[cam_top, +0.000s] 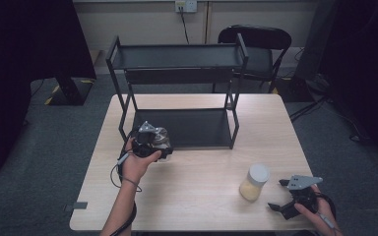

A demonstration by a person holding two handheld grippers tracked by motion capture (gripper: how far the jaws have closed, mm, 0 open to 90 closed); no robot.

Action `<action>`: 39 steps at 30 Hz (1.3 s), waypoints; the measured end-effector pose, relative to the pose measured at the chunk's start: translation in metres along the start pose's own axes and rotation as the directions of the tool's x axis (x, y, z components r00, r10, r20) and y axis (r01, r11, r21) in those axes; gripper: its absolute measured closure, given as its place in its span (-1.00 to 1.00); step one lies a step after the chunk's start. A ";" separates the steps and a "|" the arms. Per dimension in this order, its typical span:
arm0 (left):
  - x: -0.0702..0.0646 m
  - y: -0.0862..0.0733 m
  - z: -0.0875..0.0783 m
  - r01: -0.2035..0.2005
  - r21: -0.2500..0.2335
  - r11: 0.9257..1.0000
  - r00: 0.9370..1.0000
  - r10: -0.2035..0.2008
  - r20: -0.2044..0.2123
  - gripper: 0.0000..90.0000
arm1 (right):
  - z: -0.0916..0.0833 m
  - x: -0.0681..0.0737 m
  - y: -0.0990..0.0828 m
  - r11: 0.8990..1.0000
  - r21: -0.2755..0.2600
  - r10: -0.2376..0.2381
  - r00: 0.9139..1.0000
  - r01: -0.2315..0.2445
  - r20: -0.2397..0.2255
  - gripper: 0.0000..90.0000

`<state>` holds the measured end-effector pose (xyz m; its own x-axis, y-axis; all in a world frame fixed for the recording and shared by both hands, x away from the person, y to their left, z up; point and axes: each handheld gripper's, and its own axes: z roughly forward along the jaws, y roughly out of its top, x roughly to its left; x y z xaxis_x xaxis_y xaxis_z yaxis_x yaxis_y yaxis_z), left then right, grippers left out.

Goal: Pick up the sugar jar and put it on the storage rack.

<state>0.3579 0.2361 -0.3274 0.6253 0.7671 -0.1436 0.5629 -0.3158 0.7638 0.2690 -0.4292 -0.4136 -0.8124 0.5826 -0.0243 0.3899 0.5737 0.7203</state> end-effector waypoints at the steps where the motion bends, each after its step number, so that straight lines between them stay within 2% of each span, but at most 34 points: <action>1: 0.000 0.002 -0.001 0.000 0.000 1.000 1.000 0.000 0.001 -0.31 | 0.000 0.000 0.000 1.000 0.000 0.000 1.000 0.000 0.000 -1.00; 7: 0.002 0.011 -0.006 0.014 -0.015 1.000 1.000 -0.013 0.016 -0.31 | 0.000 0.000 0.000 1.000 0.000 0.000 1.000 0.000 0.000 -1.00; 12: -0.002 0.024 -0.009 -0.011 0.005 1.000 1.000 0.011 -0.001 -0.31 | 0.000 0.000 0.000 1.000 0.000 0.000 1.000 0.000 0.000 -1.00; 17: -0.003 0.034 -0.014 -0.018 0.010 1.000 1.000 0.018 -0.007 -0.31 | 0.000 0.000 0.000 1.000 0.000 0.000 1.000 0.000 0.000 -1.00; 25: -0.003 0.053 -0.020 -0.025 0.024 0.999 1.000 0.024 0.012 -0.31 | 0.000 0.000 0.000 1.000 0.000 0.000 1.000 0.000 0.000 -1.00; 31: -0.005 0.063 -0.026 -0.029 0.015 0.999 0.999 0.029 0.016 -0.31 | 0.000 0.000 0.000 1.000 0.000 0.000 1.000 0.000 0.000 -1.00; 39: -0.006 0.077 -0.033 -0.033 0.025 0.999 0.999 0.032 0.016 -0.31 | 0.000 0.000 0.000 1.000 0.000 0.000 1.000 0.000 0.000 -1.00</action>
<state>0.3794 0.2257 -0.2469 0.6517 0.7474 -0.1288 0.5555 -0.3548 0.7521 0.2689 -0.4292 -0.4136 -0.8124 0.5826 -0.0243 0.3899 0.5737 0.7203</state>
